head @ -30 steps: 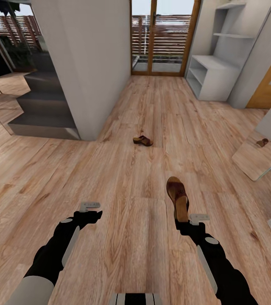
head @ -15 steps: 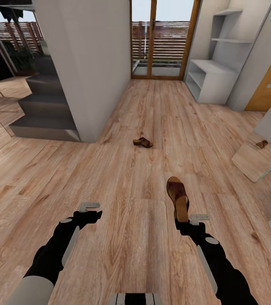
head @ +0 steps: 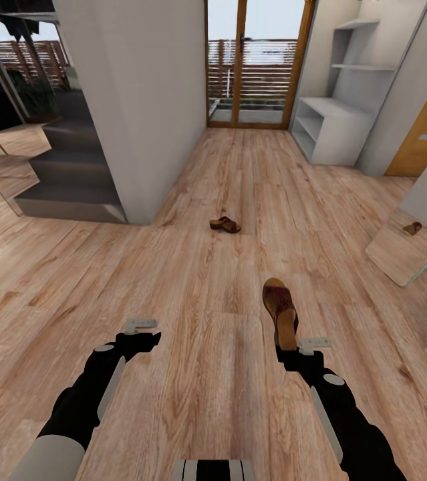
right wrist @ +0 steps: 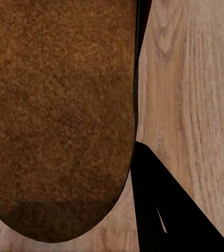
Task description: Pick up the two gym shoes and the two sandals from the corridor floor and place them onto the hallstand (shoe rack) in the corridor, making sure they are on the rack and not on the floor. Arrange them so the two gym shoes are next to each other and the two sandals are next to each other.
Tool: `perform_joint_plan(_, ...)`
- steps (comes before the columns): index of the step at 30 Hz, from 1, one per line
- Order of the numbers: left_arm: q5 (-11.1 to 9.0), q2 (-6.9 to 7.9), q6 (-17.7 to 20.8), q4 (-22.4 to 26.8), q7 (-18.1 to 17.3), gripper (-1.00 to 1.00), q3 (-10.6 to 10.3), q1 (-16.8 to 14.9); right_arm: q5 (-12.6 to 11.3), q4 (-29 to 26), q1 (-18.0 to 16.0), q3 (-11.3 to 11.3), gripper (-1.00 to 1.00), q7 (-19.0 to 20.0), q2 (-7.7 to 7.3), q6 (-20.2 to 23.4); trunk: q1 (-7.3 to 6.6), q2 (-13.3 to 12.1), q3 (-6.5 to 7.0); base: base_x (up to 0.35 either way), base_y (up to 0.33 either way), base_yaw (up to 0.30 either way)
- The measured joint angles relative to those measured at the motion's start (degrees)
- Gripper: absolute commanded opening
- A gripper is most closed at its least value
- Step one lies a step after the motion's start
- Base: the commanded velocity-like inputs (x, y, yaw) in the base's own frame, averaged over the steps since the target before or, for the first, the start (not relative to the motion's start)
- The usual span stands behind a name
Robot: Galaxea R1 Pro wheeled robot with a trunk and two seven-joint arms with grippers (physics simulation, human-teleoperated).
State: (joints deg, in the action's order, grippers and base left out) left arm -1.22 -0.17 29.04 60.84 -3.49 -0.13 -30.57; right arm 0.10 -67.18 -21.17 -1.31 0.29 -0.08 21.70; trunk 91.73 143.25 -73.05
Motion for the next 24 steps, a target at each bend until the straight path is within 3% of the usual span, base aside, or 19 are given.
perform_joint_plan(24,0.02,-0.08,0.00,0.00,0.01,1.00,-0.09,0.00,-0.01,0.03,0.00,0.00,-1.00,0.00,0.00,0.00,0.00,0.00,2.26,0.000,0.000,0.000)
